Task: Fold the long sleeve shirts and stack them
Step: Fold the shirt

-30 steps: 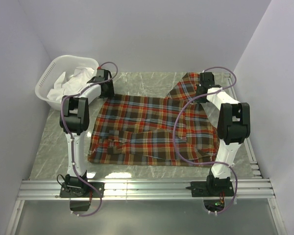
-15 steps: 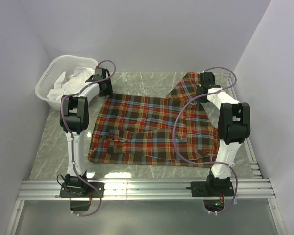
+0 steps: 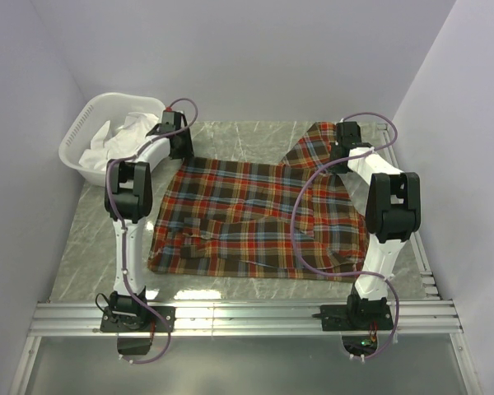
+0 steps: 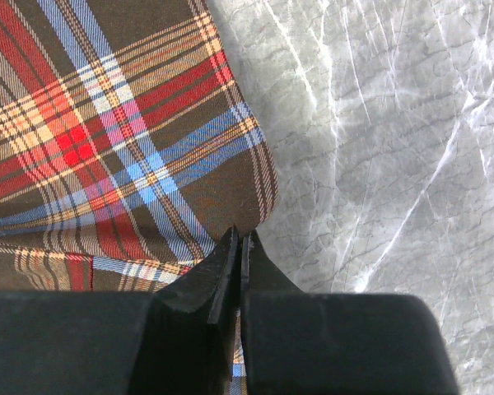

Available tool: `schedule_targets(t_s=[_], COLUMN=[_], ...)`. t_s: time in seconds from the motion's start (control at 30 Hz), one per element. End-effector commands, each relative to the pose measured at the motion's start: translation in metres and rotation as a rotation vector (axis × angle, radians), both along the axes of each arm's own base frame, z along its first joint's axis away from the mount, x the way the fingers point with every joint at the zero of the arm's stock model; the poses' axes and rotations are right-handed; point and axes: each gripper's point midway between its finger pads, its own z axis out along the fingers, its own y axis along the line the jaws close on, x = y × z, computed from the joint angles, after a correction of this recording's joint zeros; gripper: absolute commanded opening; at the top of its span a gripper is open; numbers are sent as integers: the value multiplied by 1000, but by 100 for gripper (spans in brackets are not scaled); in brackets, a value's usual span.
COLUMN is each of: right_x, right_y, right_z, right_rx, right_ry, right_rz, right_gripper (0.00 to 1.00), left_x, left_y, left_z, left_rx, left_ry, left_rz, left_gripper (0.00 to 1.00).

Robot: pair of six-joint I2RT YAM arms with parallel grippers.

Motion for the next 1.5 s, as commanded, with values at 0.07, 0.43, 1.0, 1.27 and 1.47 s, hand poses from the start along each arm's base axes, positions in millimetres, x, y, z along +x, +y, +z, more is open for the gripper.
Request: schedule_targets(t_s=[0.07,0.43,1.0,1.27,1.47], right_x=[4,3,8,12,6], right_y=[-10,-9,-9,-7,-7], right_z=[5,10,17,37,54], right_rx=[-20,-21,-17,0,12], right_ry=[-25,-31,-50,-96,-142], right_rz=[-19,-19,-22,-25,-44], right_gripper=[0,0,0,0,0], left_x=[-15,-38,-37,-27,-33], left_y=[-15,-11,-10,4,15], left_z=[-32,-44,-24,23,55], left_rx=[-13,17,33,87,100], left_ry=[116,192,160,13,-47], left_rz=[-37,-40,-67,-20,44], left_gripper=[42,41,1,1,0])
